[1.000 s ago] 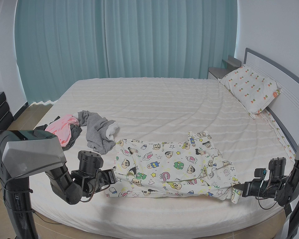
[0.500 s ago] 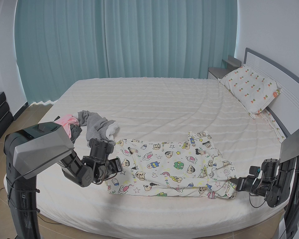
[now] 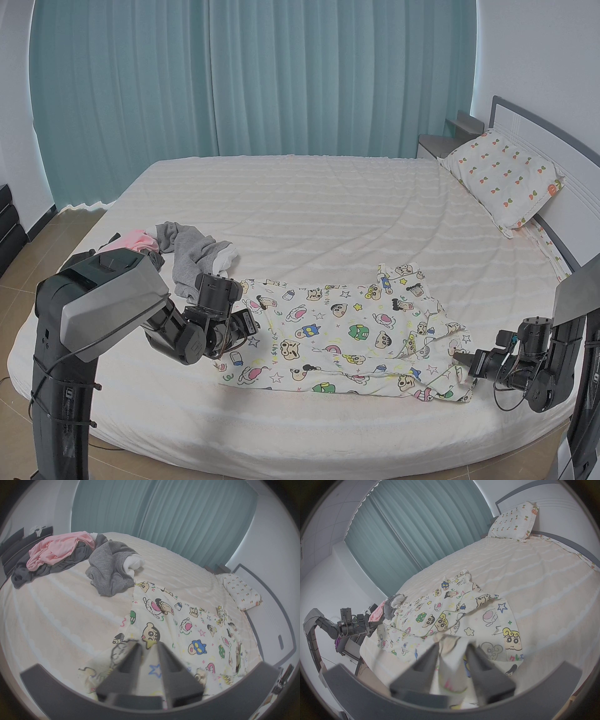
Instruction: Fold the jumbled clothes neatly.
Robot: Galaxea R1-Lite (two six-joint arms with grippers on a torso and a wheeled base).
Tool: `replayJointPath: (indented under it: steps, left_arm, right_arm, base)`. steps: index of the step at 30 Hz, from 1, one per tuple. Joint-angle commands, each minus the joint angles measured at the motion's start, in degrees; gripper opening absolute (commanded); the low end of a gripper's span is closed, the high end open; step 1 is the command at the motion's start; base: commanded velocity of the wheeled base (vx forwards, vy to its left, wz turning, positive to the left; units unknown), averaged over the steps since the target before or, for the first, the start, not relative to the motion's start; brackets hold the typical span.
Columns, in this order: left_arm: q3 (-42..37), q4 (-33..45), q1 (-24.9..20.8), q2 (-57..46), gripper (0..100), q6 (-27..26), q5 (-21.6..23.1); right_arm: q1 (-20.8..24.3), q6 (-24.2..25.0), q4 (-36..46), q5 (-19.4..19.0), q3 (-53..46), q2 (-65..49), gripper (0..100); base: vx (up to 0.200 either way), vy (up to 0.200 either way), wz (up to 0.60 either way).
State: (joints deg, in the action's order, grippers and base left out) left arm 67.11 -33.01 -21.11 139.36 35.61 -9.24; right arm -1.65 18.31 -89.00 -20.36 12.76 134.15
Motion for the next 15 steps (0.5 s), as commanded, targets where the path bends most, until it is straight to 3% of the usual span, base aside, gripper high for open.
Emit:
replayJointPath:
  steps: [1,4,8,12,13,15]
  left_arm:
    - [2.41,0.32,0.02,1.53,100,0.95,-0.78]
    - [3.38,0.23,0.81,0.91,100,1.92,-3.59]
    - [1.62,2.34,2.83,-4.19,100,2.36,-2.89]
    - [-2.69,5.15,3.45,-9.81,100,2.27,4.49]
    - [-7.87,6.38,3.36,-14.47,100,1.57,12.4]
    - [-9.19,6.64,3.36,-15.35,100,0.78,14.25]
  right_arm:
    - [-0.11,0.23,-0.56,0.06,0.33,1.03,100]
    - [-0.9,0.5,-0.56,0.06,0.07,1.03,100]
    - [-1.96,0.76,-0.56,0.06,-0.11,0.85,100]
    - [-2.49,1.2,-0.56,-0.03,-0.37,0.24,100]
    - [-2.66,2.78,-0.56,-0.12,-0.99,-0.46,100]
    - [-2.66,3.31,-0.56,-0.3,-1.16,-0.82,100]
  base:
    - [0.0,0.0,0.0]
    - [0.0,0.0,0.0]
    - [0.0,0.0,0.0]
    - [0.0,0.0,0.0]
    - [0.0,0.0,0.0]
    - [0.0,0.0,0.0]
